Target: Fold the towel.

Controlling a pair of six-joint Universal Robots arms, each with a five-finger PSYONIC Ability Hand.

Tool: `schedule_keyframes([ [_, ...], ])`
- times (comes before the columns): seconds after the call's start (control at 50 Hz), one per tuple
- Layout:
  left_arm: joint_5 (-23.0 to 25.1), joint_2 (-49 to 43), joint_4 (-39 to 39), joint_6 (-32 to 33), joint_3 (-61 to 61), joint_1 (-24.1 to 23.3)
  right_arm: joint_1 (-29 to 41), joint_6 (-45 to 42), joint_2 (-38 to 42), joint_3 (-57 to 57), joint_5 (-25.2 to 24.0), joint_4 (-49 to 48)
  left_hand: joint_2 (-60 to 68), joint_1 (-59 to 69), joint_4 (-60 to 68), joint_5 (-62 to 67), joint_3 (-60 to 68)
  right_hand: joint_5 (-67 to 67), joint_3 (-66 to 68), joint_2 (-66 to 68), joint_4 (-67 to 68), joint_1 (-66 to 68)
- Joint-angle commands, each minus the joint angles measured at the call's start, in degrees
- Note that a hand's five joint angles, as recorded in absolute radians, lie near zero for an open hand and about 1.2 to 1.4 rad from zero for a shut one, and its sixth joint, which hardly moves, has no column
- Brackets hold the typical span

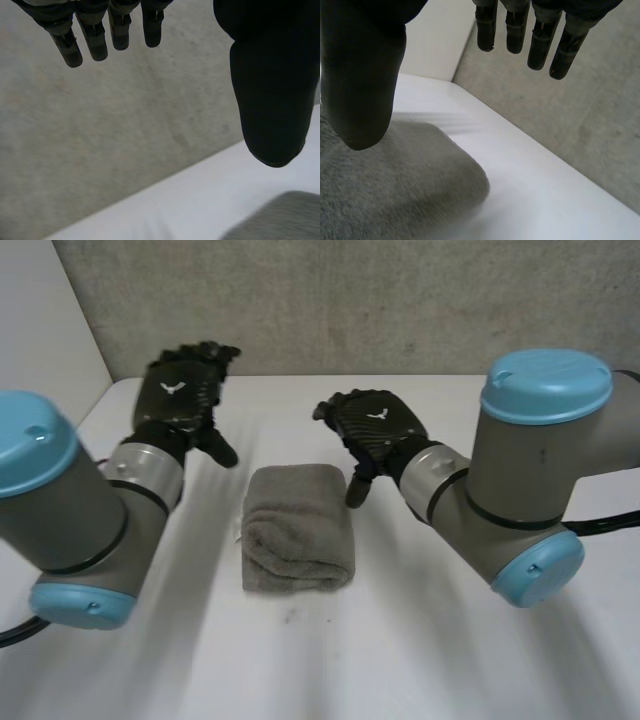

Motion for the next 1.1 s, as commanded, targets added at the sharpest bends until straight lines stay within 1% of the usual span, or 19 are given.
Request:
schedule_keyframes([
  [0.02,-0.09,-7.97,-8.09,-4.76,7.06,-3.12,-1.78,2.07,0.97,0.19,0.15,0.56,1.28,0.85,1.21,-0.94,1.19,-3.25,-3.82,-4.29,-4.8,-3.22],
  [0.06,-0.52,-12.17,-11.41,-5.2,9.51,-4.17,-1.87,2.51,1.75,-0.42,0.15,0.64,1.95,1.52,1.88,-0.27,1.86,-3.25,-3.82,-4.29,-4.8,-3.22],
  [0.08,-0.53,-12.19,-11.43,-5.2,9.52,-4.17,-1.87,3.3,3.33,-1.04,0.15,0.99,1.96,1.52,1.88,-0.27,1.87,-3.25,-3.82,-4.29,-4.8,-3.22],
  [0.12,-2.54,-16.13,-14.32,-5.11,10.92,-4.26,-1.87,4.26,4.74,-2.0,0.15,1.69,2.13,1.69,2.05,-0.1,2.03,-3.25,-3.82,-4.29,-4.8,-3.22],
  [0.22,-5.88,-19.92,-15.73,-4.58,10.84,-4.18,-1.43,6.37,9.57,-5.6,0.15,5.64,1.96,1.52,1.88,-0.27,1.87,-3.25,-3.82,-4.29,-4.8,-3.22],
  [0.3,-6.5,-20.54,-15.82,-4.58,9.87,-4.17,-0.81,7.95,14.23,-9.3,0.24,8.02,1.79,1.35,1.72,-0.44,1.7,-3.25,-3.82,-4.29,-4.8,-3.22],
  [0.42,-6.5,-19.31,-15.65,-4.41,5.48,-4.0,-0.2,8.75,17.93,-11.68,0.41,9.17,1.45,1.02,1.38,-0.77,1.36,-3.25,-3.82,-4.29,-4.8,-3.22],
  [0.64,-6.33,-15.19,-15.38,-2.65,4.33,-4.35,0.95,6.99,18.11,-12.47,3.14,10.4,0.95,0.51,0.87,-1.28,0.86,-3.25,-3.82,-4.29,-4.8,-3.22],
  [0.76,-6.42,-11.31,-15.82,-2.56,5.04,-4.44,0.59,6.91,10.99,-11.68,3.93,9.78,0.61,0.18,0.54,-1.62,0.52,-3.25,-3.82,-4.29,-4.8,-3.22],
  [0.8,-6.33,-7.38,-15.82,-2.56,6.0,-4.26,0.33,6.91,8.71,-11.59,4.81,9.61,0.61,0.18,0.54,-1.62,0.52,-3.25,-3.82,-4.29,-4.8,-3.22],
  [0.84,-6.33,-5.36,-15.91,-2.47,7.05,-4.0,-0.37,6.91,4.07,-11.86,8.22,9.61,0.61,0.18,0.54,-1.62,0.52,-3.25,-3.82,-4.29,-4.8,-3.22],
  [0.86,-6.24,-3.34,-16.17,-2.65,8.28,-3.74,-0.37,6.91,4.05,-11.86,8.24,9.61,0.61,0.18,0.54,-1.62,0.52,-3.25,-3.82,-4.29,-4.8,-3.22],
  [0.9,-6.24,-1.4,-16.7,-2.65,9.42,-3.56,-1.42,6.73,-0.76,-11.77,12.26,9.96,0.61,0.18,0.54,-1.62,0.52,-3.25,-3.82,-4.29,-4.8,-3.22],
  [0.92,-6.24,-1.38,-16.7,-2.65,9.43,-3.56,-1.43,6.73,-0.79,-11.77,12.28,9.96,0.61,0.18,0.54,-1.62,0.52,-3.25,-3.82,-4.29,-4.8,-3.22],
  [0.94,-6.24,0.53,-17.75,-2.65,10.74,-3.39,-1.86,6.73,-3.05,-11.86,14.19,10.57,0.61,0.18,0.54,-1.62,0.52,-3.25,-3.82,-4.29,-4.8,-3.22],
  [1.0,-6.24,3.96,-20.82,-2.65,13.98,-2.6,-2.74,6.03,-7.36,-10.98,17.01,11.01,0.78,0.34,0.7,-1.45,0.69,-3.25,-3.82,-4.29,-4.8,-3.22],
  [1.04,-6.24,5.12,-22.85,-2.74,16.02,-2.33,-3.35,5.07,-9.38,-9.85,17.81,11.45,0.95,0.51,0.87,-1.28,0.86,-3.25,-3.82,-4.29,-4.8,-3.22],
  [1.08,-6.24,6.61,-28.01,-2.82,19.78,-2.24,-3.89,3.92,-11.6,-8.34,18.26,11.72,0.95,0.51,0.87,-1.28,0.86,-3.25,-3.82,-4.29,-4.8,-3.22],
  [1.1,-6.24,6.62,-28.04,-2.82,19.8,-2.24,-4.5,2.61,-13.95,-6.86,18.34,11.46,0.95,0.51,0.87,-1.28,0.86,-3.25,-3.82,-4.29,-4.8,-3.22],
])
